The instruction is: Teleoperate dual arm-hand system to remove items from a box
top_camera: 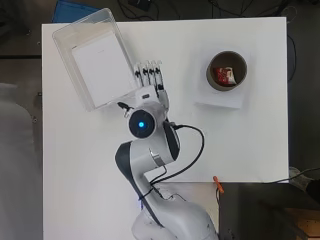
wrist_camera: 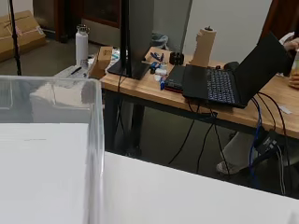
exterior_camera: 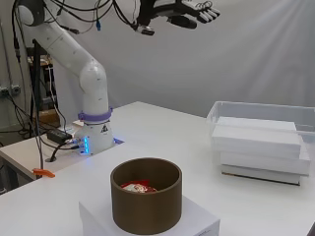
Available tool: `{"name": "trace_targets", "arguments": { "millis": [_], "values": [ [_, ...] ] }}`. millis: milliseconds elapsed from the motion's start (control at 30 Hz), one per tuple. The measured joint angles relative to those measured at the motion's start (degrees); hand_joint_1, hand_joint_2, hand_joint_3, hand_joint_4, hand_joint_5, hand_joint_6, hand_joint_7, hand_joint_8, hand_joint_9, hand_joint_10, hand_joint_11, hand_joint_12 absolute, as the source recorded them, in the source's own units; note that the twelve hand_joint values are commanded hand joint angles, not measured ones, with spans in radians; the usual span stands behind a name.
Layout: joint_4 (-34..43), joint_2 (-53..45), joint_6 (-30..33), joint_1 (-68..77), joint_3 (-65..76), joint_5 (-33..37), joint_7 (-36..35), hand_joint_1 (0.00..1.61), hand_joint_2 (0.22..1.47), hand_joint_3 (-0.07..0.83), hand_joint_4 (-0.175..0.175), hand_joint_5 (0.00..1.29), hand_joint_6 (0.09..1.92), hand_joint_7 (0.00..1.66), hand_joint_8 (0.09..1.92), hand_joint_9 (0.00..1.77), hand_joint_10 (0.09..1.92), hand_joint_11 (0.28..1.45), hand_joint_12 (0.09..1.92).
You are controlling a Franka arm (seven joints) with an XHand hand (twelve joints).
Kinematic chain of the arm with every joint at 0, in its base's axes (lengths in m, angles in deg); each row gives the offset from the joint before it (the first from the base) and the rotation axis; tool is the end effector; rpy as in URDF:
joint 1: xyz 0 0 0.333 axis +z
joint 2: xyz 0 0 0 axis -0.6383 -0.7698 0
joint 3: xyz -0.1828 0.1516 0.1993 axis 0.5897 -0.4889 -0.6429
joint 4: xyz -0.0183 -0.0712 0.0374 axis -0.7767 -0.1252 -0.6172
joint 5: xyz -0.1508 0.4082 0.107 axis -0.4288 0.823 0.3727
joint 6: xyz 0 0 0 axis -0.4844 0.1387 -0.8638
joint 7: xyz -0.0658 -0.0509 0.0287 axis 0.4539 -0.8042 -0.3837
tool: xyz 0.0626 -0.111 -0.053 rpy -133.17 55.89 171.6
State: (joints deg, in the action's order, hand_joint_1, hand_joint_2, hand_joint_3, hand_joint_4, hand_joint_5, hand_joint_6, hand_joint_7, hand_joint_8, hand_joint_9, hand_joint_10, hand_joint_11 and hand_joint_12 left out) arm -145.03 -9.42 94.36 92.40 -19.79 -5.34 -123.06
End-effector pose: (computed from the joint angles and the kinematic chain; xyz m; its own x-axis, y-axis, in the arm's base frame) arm 0.4615 0.0137 0.6182 0.4777 0.8785 0.0038 0.8522 -0.4644 0.2413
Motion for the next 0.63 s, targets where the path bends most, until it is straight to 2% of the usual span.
{"name": "trace_targets", "arguments": {
  "millis": [100, 200, 233, 400, 633],
  "values": [
    [-6.2, 3.2, -0.9, -7.6, -10.2, 8.2, 12.4, 0.05, 0.82, 0.008, 0.041, 0.14, 0.09, 0.29, 0.09, 0.4, 0.09, 0.53, 0.09],
    [-12.0, 6.6, -0.9, -14.2, -17.4, 15.4, 21.8, 0.06, 0.83, 0.01, 0.05, 0.14, 0.09, 0.31, 0.09, 0.41, 0.09, 0.53, 0.09],
    [-12.9, 7.2, -0.8, -15.0, -18.1, 16.2, 22.7, 0.06, 0.84, 0.01, 0.053, 0.14, 0.09, 0.3, 0.09, 0.41, 0.09, 0.53, 0.09],
    [-11.6, 5.8, -1.1, -16.2, -19.2, 17.2, 22.9, 0.07, 0.85, 0.01, 0.056, 0.12, 0.09, 0.28, 0.09, 0.4, 0.09, 0.53, 0.09],
    [-9.3, 3.2, -0.6, -17.9, -17.6, 16.6, 18.2, 0.1, 0.84, 0.002, 0.054, 0.13, 0.09, 0.3, 0.09, 0.41, 0.09, 0.52, 0.09]
  ]
}}
